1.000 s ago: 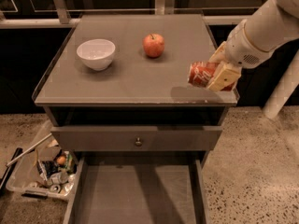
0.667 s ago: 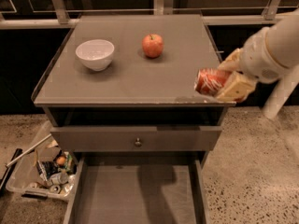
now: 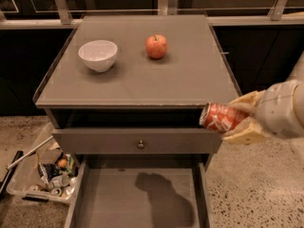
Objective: Place coke can into middle drawer
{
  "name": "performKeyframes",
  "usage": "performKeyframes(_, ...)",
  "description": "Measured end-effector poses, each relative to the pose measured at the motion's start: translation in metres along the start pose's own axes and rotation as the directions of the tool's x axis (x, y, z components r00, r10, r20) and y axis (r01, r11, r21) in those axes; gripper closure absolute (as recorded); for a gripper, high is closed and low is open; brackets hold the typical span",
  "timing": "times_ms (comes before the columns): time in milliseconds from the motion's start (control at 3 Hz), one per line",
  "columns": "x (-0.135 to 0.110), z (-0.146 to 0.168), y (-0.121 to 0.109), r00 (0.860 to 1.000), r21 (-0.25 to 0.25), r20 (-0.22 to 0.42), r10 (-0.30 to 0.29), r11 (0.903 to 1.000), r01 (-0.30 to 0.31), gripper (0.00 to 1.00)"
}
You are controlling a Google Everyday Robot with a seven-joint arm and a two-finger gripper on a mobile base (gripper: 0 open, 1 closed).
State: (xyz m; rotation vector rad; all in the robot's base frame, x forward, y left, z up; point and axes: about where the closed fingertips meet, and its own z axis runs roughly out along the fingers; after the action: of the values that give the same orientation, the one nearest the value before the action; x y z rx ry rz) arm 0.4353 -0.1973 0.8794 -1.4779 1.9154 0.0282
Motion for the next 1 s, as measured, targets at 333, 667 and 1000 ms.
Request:
performKeyframes(333,0.010,0.035,0.040,0.996,-0.039,0.063,0.057,0.9977,-0.054,1.00)
performKeyframes(667,0.006,0.078,0.060,0.990,-0.104,0.124,0.067,0.9931,-0.054,1.00)
performKeyframes(1000,0.006,0.078,0.060,0.990,-0.104,0.124,0.067,0.9931,-0.054,1.00)
